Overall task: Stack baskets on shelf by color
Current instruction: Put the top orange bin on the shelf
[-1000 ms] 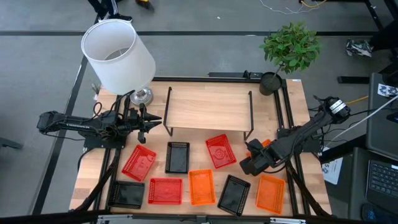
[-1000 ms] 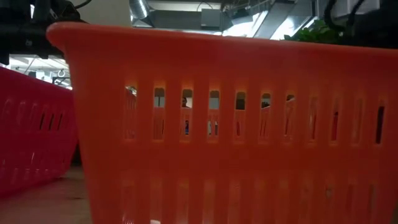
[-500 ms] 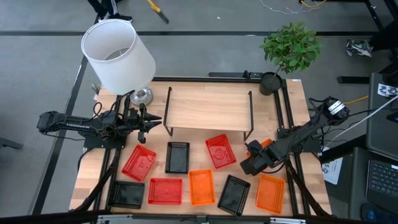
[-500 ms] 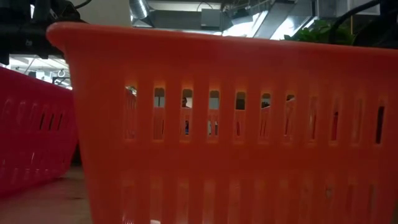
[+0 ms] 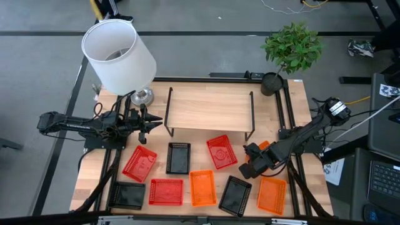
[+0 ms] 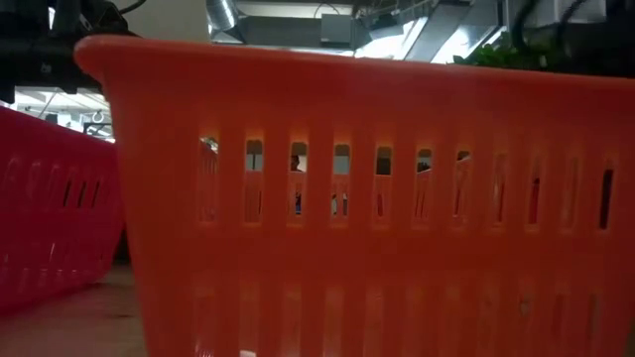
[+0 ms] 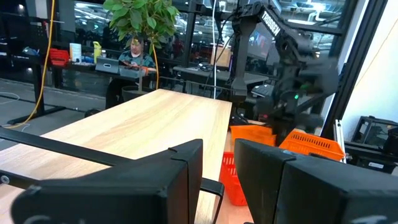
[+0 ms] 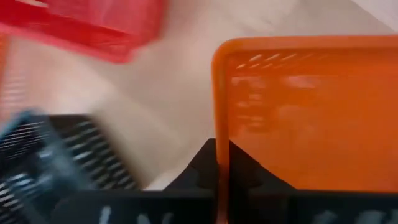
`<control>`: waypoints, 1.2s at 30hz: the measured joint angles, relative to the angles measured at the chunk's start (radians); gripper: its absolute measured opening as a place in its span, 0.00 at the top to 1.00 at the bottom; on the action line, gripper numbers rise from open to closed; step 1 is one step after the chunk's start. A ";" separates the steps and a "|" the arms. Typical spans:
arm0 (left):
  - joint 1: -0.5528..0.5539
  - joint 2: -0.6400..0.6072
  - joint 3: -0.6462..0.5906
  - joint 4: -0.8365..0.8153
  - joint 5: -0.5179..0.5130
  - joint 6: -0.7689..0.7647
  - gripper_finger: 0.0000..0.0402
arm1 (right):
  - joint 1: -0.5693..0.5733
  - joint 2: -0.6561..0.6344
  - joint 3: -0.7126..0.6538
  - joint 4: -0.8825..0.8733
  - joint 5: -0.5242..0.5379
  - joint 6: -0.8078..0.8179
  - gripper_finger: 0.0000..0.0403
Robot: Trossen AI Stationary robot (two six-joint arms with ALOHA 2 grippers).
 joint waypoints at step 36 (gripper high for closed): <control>0.000 0.000 0.000 0.000 0.000 0.000 0.79 | -0.385 0.045 0.762 -0.558 0.239 -1.260 1.00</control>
